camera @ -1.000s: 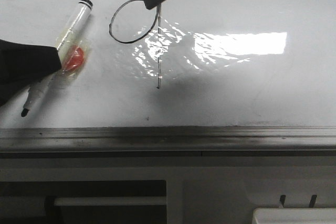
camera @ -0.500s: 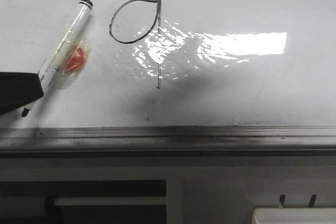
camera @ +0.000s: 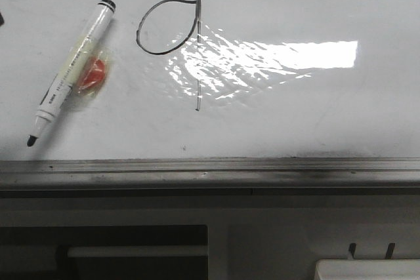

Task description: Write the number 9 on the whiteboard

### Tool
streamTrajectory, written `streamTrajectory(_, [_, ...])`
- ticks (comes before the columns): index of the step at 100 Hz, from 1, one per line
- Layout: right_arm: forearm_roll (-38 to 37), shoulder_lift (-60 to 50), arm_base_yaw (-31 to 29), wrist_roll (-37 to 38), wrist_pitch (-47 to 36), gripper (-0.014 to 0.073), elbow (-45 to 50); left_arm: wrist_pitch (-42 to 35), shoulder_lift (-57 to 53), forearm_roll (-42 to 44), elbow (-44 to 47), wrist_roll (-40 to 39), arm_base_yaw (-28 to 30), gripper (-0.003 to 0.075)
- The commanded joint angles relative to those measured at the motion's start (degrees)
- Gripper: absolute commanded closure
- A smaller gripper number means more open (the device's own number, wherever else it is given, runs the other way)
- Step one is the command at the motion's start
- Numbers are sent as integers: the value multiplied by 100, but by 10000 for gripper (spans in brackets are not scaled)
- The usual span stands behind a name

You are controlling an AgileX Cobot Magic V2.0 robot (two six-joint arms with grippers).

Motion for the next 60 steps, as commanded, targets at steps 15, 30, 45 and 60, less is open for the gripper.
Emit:
streamTrajectory(15, [-700,-1796,-2,-29,-1266,664,1397,-1259,-208,-1,240,-24,-21,740])
streamTrajectory(30, [-689,-2773,-2,-29,-1259,664,1957,-1270,-208,-1,240,-24,-21,740])
streamTrajectory(45, [-689,-3273,-2,-29,-1249,664,2246,-1270,-208,10,240,-24,-21,740])
streamTrajectory(60, [-689,-3304,-2,-29,-1171,664,2258,-1270,-197,36,240,-24,-21,740])
